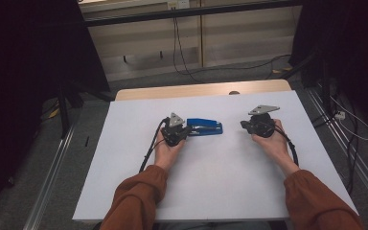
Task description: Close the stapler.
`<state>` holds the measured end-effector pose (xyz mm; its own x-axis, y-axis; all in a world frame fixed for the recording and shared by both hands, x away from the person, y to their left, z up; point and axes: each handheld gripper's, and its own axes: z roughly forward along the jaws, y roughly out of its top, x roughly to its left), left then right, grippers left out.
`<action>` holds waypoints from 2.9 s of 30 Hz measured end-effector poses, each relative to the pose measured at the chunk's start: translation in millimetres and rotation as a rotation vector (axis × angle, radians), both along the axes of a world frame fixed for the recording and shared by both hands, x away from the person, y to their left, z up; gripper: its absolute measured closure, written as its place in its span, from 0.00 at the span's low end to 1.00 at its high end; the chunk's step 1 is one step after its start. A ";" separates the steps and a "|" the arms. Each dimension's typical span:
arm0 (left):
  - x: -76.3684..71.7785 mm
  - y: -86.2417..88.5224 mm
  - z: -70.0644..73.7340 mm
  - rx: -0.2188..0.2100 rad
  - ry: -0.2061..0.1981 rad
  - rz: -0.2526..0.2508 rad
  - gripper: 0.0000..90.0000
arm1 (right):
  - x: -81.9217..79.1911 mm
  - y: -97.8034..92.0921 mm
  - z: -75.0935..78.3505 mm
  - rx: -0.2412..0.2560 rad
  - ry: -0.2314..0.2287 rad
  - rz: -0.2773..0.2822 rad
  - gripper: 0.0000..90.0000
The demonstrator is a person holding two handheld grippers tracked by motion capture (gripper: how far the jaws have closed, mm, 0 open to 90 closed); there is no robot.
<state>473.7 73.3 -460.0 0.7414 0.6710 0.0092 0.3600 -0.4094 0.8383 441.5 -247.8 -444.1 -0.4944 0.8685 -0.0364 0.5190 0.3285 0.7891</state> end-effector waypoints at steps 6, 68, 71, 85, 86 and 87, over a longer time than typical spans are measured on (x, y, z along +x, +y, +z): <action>0.5 1.0 0.2 -0.005 0.011 -0.002 1.00 | -0.8 -1.3 0.2 0.011 -0.005 -0.001 1.00; -42.7 52.9 34.2 -0.140 -0.044 0.063 0.04 | -38.1 -14.7 18.0 0.170 -0.144 -0.123 0.04; -47.8 61.1 40.9 -0.154 -0.071 0.079 0.04 | -44.4 -14.5 19.7 0.167 -0.157 -0.121 0.04; -68.8 91.6 38.7 -0.111 -0.110 0.142 0.04 | -68.0 -19.7 20.1 0.181 -0.189 -0.136 0.06; -71.3 93.4 37.4 -0.117 -0.115 0.144 0.04 | -70.0 -20.2 20.6 0.184 -0.194 -0.135 0.06; -73.6 95.1 36.0 -0.125 -0.114 0.140 0.04 | -72.1 -20.8 20.7 0.185 -0.197 -0.134 0.06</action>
